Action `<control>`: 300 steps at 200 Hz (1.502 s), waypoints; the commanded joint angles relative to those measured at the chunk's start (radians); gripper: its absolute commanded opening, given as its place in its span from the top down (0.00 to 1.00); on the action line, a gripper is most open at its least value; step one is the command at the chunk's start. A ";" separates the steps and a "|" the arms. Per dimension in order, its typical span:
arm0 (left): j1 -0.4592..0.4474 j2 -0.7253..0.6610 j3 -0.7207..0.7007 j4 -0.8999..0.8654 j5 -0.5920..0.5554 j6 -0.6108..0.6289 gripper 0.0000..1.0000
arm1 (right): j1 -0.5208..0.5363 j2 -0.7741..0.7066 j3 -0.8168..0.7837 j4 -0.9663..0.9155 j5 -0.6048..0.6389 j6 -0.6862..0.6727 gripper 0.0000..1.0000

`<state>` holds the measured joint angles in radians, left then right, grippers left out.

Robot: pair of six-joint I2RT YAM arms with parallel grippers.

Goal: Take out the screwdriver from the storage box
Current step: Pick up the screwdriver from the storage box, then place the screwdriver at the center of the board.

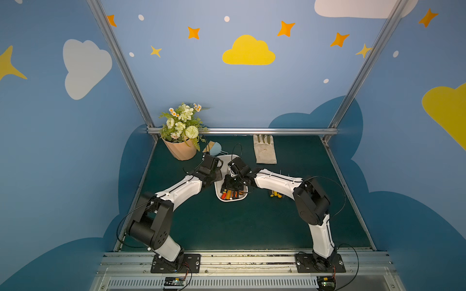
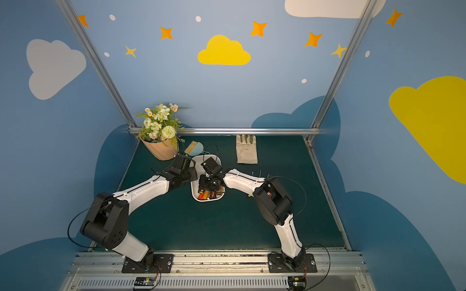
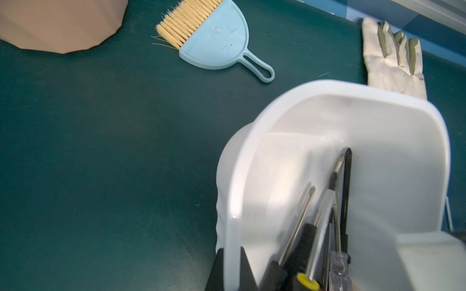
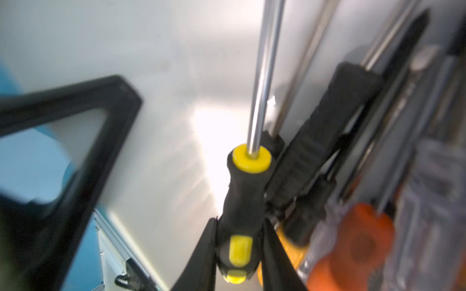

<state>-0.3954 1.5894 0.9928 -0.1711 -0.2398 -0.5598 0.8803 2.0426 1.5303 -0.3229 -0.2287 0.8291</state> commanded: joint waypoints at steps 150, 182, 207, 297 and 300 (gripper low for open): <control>0.044 -0.047 0.049 0.036 -0.016 -0.033 0.98 | -0.191 -0.281 -0.050 -0.385 0.047 -0.359 1.00; 0.049 -0.039 0.049 0.034 -0.019 -0.031 0.98 | -0.224 -0.234 -0.027 -0.521 0.097 -0.453 1.00; 0.048 -0.034 0.054 0.031 -0.012 -0.030 0.98 | -0.226 -0.161 0.028 -0.633 0.165 -0.519 1.00; 0.048 -0.041 0.054 0.031 -0.015 -0.027 0.98 | -0.227 0.030 0.129 -0.758 0.307 -0.581 1.00; 0.048 -0.041 0.054 0.031 -0.014 -0.026 0.98 | -0.227 0.034 0.132 -0.761 0.311 -0.582 1.00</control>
<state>-0.3523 1.5890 1.0008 -0.1825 -0.2600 -0.5724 0.6533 2.0357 1.6222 -1.0019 0.0208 0.2741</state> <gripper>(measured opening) 0.082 0.263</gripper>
